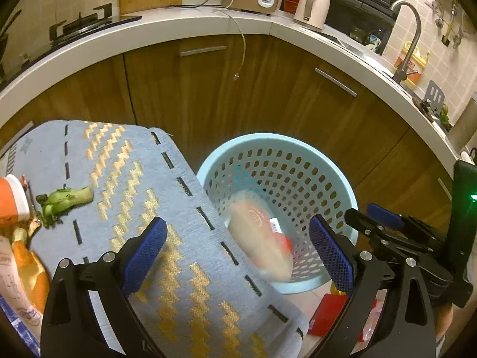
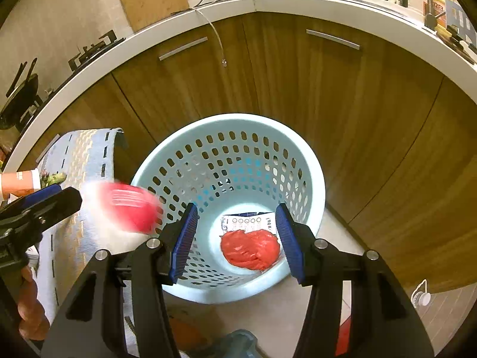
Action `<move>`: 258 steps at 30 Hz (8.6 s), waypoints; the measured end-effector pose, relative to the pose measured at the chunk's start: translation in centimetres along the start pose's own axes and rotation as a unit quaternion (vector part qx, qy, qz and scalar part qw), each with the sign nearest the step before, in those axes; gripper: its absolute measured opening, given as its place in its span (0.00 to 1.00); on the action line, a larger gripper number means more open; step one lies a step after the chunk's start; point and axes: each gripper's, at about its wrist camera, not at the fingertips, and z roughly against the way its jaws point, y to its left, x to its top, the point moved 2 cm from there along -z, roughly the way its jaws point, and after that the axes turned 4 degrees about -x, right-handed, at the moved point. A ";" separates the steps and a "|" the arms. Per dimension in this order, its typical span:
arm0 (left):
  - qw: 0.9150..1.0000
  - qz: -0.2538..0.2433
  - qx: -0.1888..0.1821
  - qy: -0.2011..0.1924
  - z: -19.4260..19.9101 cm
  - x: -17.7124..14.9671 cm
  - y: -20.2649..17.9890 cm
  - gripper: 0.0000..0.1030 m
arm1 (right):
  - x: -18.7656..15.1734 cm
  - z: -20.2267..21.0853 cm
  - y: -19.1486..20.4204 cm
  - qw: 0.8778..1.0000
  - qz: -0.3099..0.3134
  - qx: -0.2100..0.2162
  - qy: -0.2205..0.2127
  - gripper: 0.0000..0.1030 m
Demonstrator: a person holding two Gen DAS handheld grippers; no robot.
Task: Collect trash
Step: 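Open both tools over the basket to drop the bag and cup, then grasp another blue milk carton with the right tool while the left tool grasps a white dotted wrapper, then carry both items over the basket and open both tools to drop them, then move both open tools back toward the table, then grasp the bread roll with the right tool while the left tool grasps the orange paper cup, then carry the bread and cup over the basket and open both tools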
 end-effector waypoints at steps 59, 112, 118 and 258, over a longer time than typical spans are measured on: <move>0.976 0.172 0.132 -0.027 14.1 -11.5 28.6 0.32 | -7.6 4.2 35.5 0.935 0.309 0.171 -0.027 0.43; 0.989 0.029 0.025 -0.144 16.3 -2.1 8.6 0.04 | 1.2 11.9 15.3 0.973 0.151 0.110 -0.134 0.26; 0.993 0.003 0.005 -0.114 12.1 -0.5 5.1 0.05 | 2.7 9.8 10.2 0.984 0.103 0.072 -0.124 0.27; 0.962 0.121 0.090 -0.226 18.6 -6.8 18.3 0.61 | -4.0 5.6 28.1 0.955 0.251 0.142 -0.064 0.16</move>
